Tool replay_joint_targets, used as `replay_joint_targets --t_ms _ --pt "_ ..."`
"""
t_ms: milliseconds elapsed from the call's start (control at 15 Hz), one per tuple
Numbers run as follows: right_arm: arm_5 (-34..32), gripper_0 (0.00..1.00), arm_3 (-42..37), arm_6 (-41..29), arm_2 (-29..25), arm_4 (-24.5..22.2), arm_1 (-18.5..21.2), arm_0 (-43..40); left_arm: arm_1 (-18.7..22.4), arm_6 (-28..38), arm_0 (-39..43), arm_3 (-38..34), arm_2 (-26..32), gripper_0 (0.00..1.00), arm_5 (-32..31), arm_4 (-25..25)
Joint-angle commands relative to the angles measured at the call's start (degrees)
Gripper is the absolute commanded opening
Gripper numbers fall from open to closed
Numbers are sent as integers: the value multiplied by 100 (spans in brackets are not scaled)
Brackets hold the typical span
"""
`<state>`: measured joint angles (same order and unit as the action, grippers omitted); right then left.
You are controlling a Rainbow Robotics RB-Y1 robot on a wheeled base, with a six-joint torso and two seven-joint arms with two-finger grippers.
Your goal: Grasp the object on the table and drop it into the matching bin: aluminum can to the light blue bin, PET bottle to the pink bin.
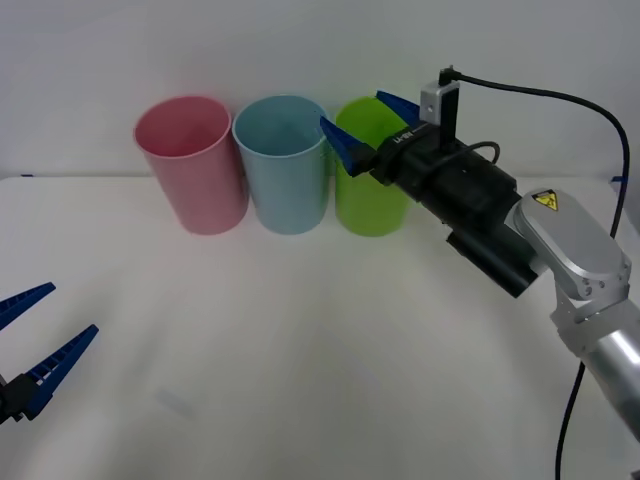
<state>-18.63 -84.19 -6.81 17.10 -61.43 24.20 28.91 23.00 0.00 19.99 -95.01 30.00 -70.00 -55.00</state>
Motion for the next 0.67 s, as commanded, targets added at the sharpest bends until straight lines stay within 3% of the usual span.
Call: replay_joint_targets --t_ms 67,400,667 --pt "-36 100 -581 57 -5 228 489 -570 0 0 1 1 0 100 0 0" --pt "-308 100 -1152 197 -277 413 973 -1432 0 0 1 1 0 100 0 0" --pt "-950 100 -1187 373 -769 413 1017 -2047 0 0 1 1 0 100 0 0"
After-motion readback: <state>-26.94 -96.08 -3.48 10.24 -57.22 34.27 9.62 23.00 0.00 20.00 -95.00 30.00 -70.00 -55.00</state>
